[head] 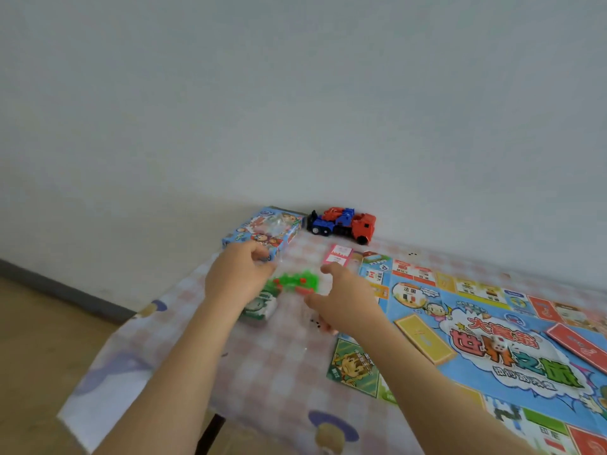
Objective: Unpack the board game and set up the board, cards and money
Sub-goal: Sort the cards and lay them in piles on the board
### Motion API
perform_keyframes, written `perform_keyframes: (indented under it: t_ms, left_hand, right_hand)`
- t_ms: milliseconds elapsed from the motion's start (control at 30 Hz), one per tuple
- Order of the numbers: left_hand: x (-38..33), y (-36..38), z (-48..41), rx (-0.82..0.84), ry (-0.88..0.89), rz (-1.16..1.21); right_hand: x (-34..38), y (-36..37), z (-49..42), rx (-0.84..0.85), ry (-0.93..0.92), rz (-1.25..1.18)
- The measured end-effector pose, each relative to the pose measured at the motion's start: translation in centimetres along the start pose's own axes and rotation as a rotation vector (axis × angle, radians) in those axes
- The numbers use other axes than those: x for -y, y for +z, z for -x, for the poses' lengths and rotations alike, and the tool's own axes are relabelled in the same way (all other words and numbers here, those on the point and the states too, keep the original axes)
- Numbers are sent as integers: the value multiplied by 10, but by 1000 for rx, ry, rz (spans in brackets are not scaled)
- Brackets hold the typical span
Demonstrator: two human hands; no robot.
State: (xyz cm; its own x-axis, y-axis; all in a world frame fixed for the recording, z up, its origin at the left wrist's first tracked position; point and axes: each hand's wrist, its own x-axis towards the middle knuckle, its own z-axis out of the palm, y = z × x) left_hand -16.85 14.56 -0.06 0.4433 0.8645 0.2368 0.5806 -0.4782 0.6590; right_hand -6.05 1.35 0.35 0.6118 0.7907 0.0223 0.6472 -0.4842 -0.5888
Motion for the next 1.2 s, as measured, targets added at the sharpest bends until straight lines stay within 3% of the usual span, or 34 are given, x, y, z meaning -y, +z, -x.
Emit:
perform_keyframes:
  t_ms: [333,467,567,733,1000,1200]
  left_hand:
    - [14,-1,11,113,-61,142]
    - [7,0,11,154,-140,396]
    - [-5,6,16,277,-233,661]
    - [-36,14,30,517,-338,870]
    - [-76,33,47,536,-367,1016]
    - [-93,41,57,580,-367,1065]
  right_hand:
    - [6,3,9,-58,33,-91]
    - [-4,-14,17,-103,12,-145]
    - [-14,-29,23,-152,-12,-174]
    - [-32,-53,30,-240,-12,-134]
    - [-43,-82,46,-506,-147,110]
    - [-42,-85,53,-371,-228,86]
